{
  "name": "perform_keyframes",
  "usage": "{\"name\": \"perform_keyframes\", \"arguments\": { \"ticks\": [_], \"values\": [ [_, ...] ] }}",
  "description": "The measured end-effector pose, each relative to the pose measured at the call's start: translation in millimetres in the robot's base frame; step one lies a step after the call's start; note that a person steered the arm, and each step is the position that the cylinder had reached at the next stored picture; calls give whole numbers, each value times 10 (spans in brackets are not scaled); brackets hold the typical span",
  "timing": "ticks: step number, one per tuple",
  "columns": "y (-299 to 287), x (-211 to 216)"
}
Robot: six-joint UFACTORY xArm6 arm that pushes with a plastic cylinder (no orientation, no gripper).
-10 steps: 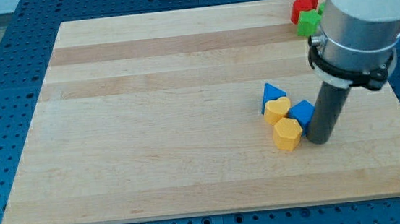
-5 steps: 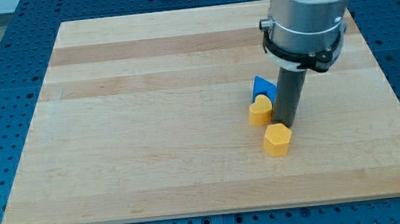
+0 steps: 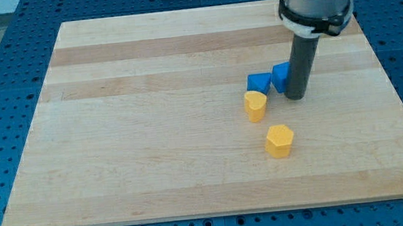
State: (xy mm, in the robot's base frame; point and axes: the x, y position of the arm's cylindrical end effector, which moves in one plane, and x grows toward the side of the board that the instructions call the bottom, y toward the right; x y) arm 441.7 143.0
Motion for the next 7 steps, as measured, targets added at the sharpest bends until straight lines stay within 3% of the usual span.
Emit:
{"name": "perform_keyframes", "arguments": {
  "ticks": [2,5,7],
  "values": [
    [60,-337],
    [-573,-339],
    [-485,-463]
  ]
}}
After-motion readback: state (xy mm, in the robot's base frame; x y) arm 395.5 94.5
